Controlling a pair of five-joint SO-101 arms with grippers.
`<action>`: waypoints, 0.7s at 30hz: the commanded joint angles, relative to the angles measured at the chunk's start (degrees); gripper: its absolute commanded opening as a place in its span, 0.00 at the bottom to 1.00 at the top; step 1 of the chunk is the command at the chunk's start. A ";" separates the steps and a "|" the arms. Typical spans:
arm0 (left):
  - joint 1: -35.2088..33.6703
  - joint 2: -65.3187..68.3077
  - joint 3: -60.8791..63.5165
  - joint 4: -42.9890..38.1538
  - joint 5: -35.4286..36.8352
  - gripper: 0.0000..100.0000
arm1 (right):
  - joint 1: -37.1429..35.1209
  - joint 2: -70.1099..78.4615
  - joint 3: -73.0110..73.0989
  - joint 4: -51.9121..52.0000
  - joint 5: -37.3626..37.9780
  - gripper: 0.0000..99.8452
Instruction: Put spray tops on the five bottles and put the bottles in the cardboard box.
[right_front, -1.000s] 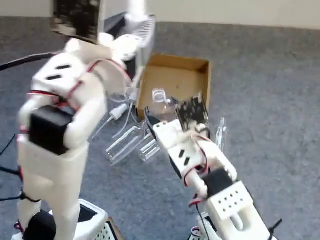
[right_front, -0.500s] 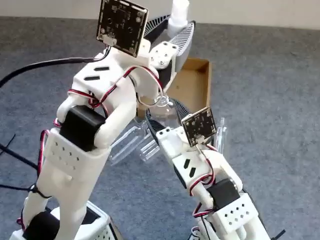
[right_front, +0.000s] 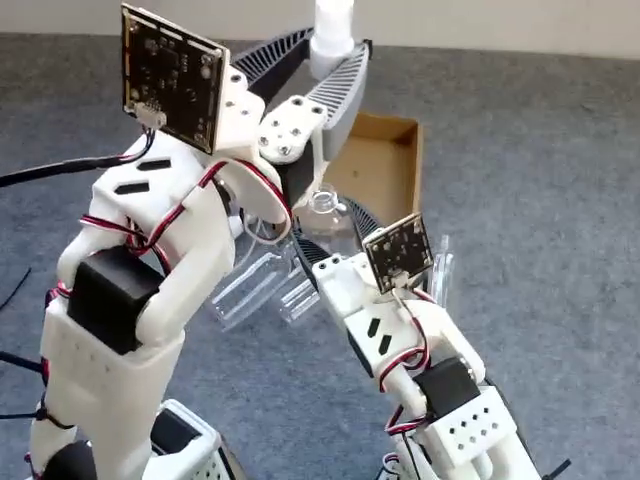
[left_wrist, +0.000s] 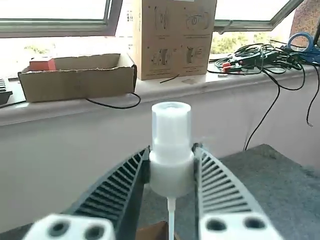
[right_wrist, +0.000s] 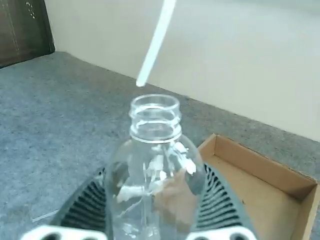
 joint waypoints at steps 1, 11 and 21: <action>1.71 -0.66 0.22 -0.26 0.53 0.02 | -0.13 -0.92 -0.57 -1.45 0.26 0.00; 1.80 0.31 9.19 -0.97 0.79 0.02 | -0.04 -1.01 -0.66 -1.45 0.09 0.00; 1.45 -9.98 24.57 6.07 0.62 0.02 | 4.53 -1.01 -1.10 -1.54 -6.77 0.00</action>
